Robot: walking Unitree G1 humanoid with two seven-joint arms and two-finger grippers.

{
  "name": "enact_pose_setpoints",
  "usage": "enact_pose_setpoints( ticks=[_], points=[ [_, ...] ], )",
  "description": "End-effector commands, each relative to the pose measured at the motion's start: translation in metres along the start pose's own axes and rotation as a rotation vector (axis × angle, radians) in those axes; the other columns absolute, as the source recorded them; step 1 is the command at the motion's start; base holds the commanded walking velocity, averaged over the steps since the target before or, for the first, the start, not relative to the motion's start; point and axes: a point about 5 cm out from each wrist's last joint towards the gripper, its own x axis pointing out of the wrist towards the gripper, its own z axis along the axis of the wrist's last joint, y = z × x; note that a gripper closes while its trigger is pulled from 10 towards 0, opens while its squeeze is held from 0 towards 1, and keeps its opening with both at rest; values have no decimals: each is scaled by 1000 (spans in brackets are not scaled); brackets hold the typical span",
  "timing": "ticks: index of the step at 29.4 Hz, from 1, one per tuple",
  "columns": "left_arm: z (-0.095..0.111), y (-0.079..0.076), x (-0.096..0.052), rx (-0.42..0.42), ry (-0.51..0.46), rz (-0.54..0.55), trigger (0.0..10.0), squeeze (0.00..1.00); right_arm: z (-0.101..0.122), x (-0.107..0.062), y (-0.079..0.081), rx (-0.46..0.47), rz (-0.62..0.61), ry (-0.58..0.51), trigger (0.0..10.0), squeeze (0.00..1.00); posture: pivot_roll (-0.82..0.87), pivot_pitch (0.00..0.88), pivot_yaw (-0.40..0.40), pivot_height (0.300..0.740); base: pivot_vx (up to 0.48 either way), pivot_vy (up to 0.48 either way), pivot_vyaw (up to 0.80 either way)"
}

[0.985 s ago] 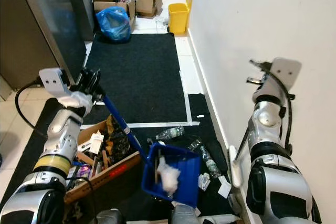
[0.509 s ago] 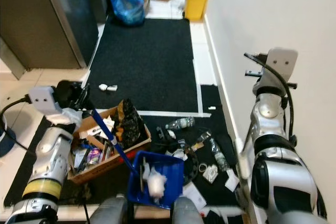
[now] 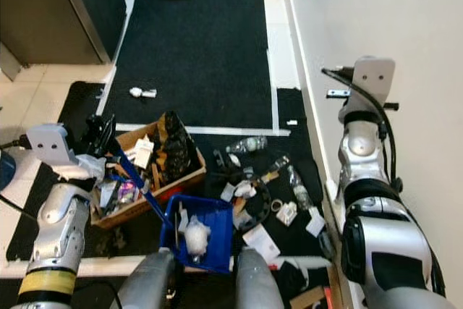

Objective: Sweep floor

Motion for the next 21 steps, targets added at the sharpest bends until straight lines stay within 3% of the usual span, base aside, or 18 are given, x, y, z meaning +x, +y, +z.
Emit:
enact_pose_setpoints(
  ticks=[1, 9, 16, 21],
  points=[
    [8, 3, -1, 43, -18, -2, 10000, 0, 13, 4, 1, 16, 18, -79, 10000, 0, 241, 285, -22, 740, 0, 0, 0],
    [35, 3, 7, 115, -108, 35, 10000, 0, 30, 6, 18, 141, 90, -186, 10000, 0, 267, 367, -52, 740, 0, 0, 0],
    [49, 4, 20, 118, -159, 51, 10000, 0, 37, 9, 29, 151, 128, -214, 10000, 0, 272, 384, -52, 740, 0, 0, 0],
    [48, -6, 25, 112, -162, 39, 10000, 0, 38, 11, 28, 153, 126, -209, 10000, 0, 261, 405, -49, 740, 0, 0, 0]
  ],
)
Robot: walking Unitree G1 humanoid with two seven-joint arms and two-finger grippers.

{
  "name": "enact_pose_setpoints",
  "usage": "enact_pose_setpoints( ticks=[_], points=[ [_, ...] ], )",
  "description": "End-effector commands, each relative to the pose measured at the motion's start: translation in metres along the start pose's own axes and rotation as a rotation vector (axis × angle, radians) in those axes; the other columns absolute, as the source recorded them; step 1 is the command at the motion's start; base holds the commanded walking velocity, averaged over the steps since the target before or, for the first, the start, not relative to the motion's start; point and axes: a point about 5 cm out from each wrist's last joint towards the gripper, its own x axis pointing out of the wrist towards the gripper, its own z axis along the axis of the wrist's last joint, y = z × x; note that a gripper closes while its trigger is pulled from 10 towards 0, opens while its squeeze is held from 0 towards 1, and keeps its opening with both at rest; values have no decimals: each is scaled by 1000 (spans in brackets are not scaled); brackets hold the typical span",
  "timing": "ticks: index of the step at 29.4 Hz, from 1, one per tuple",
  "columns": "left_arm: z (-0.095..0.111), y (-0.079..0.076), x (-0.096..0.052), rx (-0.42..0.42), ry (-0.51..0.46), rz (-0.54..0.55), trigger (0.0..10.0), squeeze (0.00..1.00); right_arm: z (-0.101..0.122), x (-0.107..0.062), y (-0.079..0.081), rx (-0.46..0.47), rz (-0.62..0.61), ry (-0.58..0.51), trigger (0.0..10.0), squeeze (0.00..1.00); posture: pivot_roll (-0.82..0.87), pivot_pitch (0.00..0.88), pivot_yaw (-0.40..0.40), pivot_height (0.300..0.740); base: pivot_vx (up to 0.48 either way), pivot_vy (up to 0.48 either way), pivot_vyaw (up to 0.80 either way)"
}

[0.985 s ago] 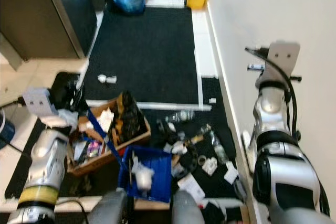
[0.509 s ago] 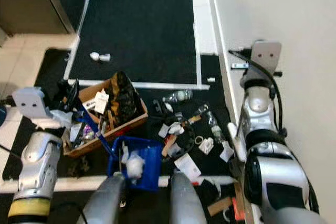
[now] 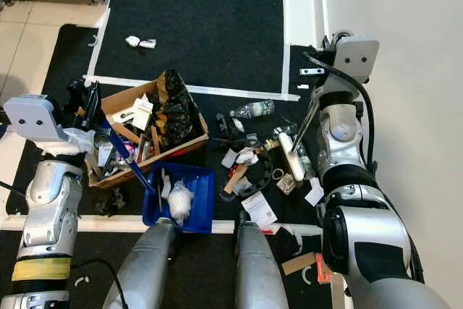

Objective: Sweep floor

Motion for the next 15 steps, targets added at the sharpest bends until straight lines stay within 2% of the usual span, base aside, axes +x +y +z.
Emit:
enact_pose_setpoints(
  ticks=[1, 5, 11, 15],
  points=[
    [2, -2, -1, 8, -8, -4, 10000, 0, 0, -2, -9, -8, -23, -7, 10000, 0, 260, 406, -48, 740, 0, 0, 0],
    [-2, -7, -1, 9, 2, -18, 10000, 0, 2, 1, -15, 0, -56, -6, 10000, 0, 257, 395, -47, 740, 0, 0, 0],
    [-7, -10, -1, 11, 15, -30, 10000, 0, 13, 7, -25, -38, -161, -69, 10000, 0, 265, 391, -37, 740, 0, 0, 0],
    [-8, -12, -2, 12, 23, -41, 10000, 0, 7, 4, -26, -25, -177, -29, 10000, 0, 276, 395, -28, 740, 0, 0, 0]
  ],
)
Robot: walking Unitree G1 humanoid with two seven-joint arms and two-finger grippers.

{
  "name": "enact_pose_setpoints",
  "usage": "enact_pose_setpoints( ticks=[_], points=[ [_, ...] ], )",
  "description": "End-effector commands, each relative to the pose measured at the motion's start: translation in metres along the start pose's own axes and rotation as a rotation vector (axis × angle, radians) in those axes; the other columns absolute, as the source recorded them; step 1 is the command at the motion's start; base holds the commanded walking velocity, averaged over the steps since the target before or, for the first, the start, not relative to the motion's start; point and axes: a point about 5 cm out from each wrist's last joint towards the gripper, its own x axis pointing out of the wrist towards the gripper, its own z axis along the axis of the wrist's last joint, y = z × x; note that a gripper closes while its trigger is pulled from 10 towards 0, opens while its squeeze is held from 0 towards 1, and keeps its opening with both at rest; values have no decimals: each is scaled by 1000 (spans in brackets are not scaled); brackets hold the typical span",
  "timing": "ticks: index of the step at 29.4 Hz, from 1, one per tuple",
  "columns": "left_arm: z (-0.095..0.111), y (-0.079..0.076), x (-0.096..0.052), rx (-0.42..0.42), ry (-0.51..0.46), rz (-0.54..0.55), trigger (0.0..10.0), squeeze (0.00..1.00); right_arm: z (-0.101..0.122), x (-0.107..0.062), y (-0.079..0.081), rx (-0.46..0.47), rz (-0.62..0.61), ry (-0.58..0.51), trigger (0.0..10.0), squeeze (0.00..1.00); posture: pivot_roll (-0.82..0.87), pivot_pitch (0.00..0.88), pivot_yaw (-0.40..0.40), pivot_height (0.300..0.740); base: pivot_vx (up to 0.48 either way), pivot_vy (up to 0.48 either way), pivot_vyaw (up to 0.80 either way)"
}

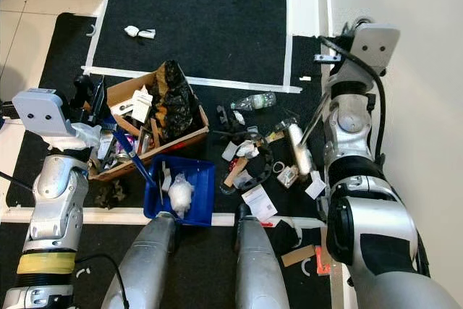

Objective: Sweep floor

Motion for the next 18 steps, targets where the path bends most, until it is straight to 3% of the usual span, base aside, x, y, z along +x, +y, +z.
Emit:
enact_pose_setpoints(
  ticks=[1, 13, 16, 17, 18],
  points=[
    [-7, -5, -7, 4, 25, -20, 10000, 0, -10, -8, -6, -3, -24, 36, 10000, 0, 279, 396, -27, 740, 0, 0, 0],
    [-7, -9, -8, 11, 28, -42, 10000, 0, -47, -51, 25, 60, 68, 183, 10000, 0, 279, 400, -19, 740, 0, 0, 0],
    [-7, -10, -7, 9, 27, -45, 10000, 0, -52, -59, 29, 114, 51, 202, 10000, 0, 276, 399, -18, 740, 0, 0, 0],
    [-8, -12, -7, 6, 27, -51, 10000, 0, -56, -67, 37, 291, 8, 217, 10000, 0, 269, 396, -14, 740, 0, 0, 0],
    [-8, -12, -7, 6, 27, -51, 10000, 0, -56, -67, 37, 291, 8, 217, 10000, 0, 269, 396, -14, 740, 0, 0, 0]
  ],
)
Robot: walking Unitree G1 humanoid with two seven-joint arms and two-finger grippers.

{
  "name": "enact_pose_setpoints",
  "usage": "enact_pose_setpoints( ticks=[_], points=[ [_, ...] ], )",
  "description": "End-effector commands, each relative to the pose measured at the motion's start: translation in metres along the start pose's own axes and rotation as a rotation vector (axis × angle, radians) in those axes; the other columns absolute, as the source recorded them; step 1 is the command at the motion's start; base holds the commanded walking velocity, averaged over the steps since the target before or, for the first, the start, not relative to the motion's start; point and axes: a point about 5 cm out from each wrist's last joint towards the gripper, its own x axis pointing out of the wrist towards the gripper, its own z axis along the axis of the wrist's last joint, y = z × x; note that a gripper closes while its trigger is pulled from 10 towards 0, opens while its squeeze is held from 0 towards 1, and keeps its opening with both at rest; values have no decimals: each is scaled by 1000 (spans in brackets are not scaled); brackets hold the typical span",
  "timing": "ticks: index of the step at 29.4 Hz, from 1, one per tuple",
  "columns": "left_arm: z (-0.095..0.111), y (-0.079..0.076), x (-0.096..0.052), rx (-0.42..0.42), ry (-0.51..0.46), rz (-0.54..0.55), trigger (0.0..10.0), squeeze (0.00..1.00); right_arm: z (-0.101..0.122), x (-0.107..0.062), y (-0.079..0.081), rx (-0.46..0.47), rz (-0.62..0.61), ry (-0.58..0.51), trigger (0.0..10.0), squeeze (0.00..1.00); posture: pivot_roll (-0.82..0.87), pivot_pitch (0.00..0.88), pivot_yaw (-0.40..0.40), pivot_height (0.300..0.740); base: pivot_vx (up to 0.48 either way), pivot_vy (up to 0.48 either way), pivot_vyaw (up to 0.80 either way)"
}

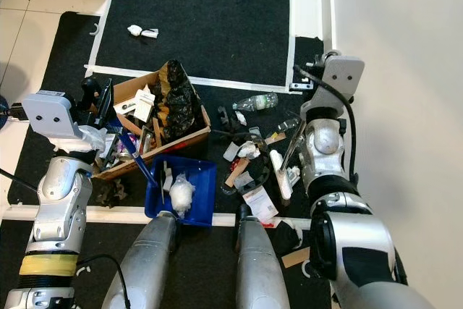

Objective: Sweep floor

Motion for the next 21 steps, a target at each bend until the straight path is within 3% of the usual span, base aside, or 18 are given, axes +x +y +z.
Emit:
enact_pose_setpoints(
  ticks=[1, 3, 4, 9, 15, 21],
  points=[
    [-6, -6, -5, 0, 17, -24, 10000, 0, -18, -17, -2, 171, -67, 61, 10000, 0, 266, 395, -13, 740, 0, 0, 0],
    [-7, -8, -4, -4, 18, -30, 10000, 0, -21, -23, 15, 331, -13, 42, 10000, 0, 263, 391, -13, 740, 0, 0, 0],
    [-7, -8, -4, -4, 18, -30, 10000, 0, -21, -23, 15, 331, -13, 42, 10000, 0, 263, 391, -13, 740, 0, 0, 0],
    [-8, -11, -1, -13, 17, -42, 10000, 0, -23, -36, 44, 470, 160, 29, 10000, 0, 244, 383, -9, 740, 0, 0, 0],
    [-9, -14, 1, -22, 14, -47, 10000, 0, -16, -35, 39, 514, 225, -6, 10000, 0, 219, 381, -15, 740, 0, 0, 0],
    [-10, -21, 4, -29, 7, -59, 10000, 0, -1, -27, 15, 443, 247, -60, 10000, 0, 201, 367, -27, 740, 0, 0, 0]
  ],
)
